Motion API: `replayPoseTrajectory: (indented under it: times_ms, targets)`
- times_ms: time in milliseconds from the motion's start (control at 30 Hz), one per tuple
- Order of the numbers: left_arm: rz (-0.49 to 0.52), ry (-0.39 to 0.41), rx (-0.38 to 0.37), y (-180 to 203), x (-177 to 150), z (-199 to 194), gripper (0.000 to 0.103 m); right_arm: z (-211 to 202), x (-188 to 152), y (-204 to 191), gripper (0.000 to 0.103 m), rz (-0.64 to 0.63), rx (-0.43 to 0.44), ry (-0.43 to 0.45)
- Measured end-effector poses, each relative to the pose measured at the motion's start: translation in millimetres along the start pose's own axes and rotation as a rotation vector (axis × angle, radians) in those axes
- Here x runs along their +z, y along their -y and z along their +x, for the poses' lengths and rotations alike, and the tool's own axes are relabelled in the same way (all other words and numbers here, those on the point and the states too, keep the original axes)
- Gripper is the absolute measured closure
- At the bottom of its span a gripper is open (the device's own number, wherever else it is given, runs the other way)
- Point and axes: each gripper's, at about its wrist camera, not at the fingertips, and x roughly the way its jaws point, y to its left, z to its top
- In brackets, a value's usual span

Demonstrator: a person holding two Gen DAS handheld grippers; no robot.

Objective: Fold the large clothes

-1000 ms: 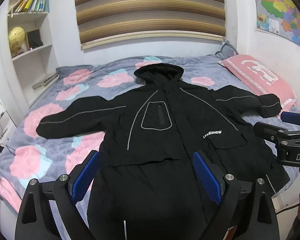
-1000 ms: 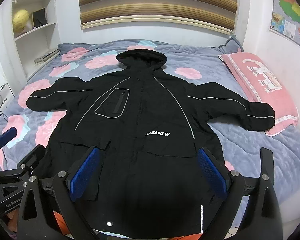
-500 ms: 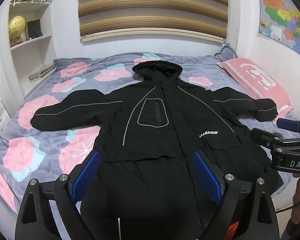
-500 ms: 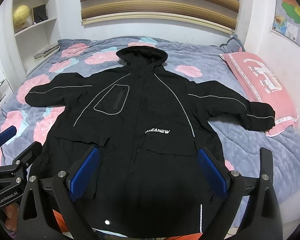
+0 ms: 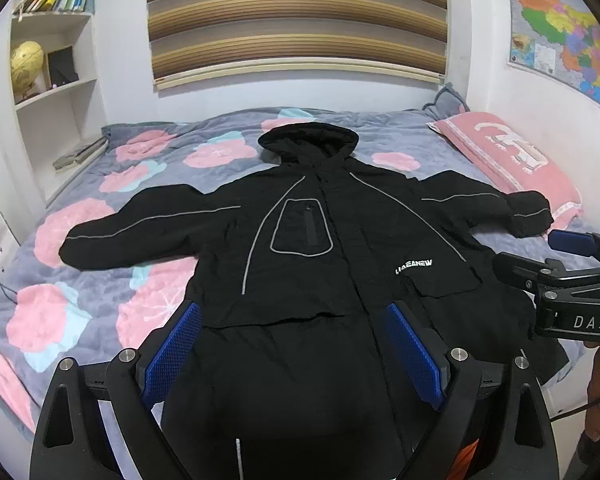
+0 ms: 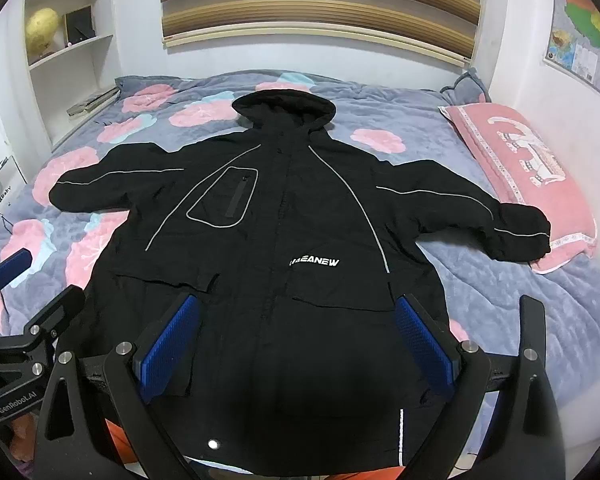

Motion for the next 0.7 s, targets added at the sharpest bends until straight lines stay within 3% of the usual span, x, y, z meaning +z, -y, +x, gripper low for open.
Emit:
replayPoseTrajectory:
  times_ms: [300, 700]
  targets:
    - [-0.084, -0.052, -0.043, -15, 0, 11, 0.009, -1, -2, -3, 0.004, -0.016, -0.016, -0.002]
    - [-0.055, -0.056, -0.059, -7, -5, 11, 0.009, 4, -5, -3, 0.004, -0.024, -0.014, -0.018]
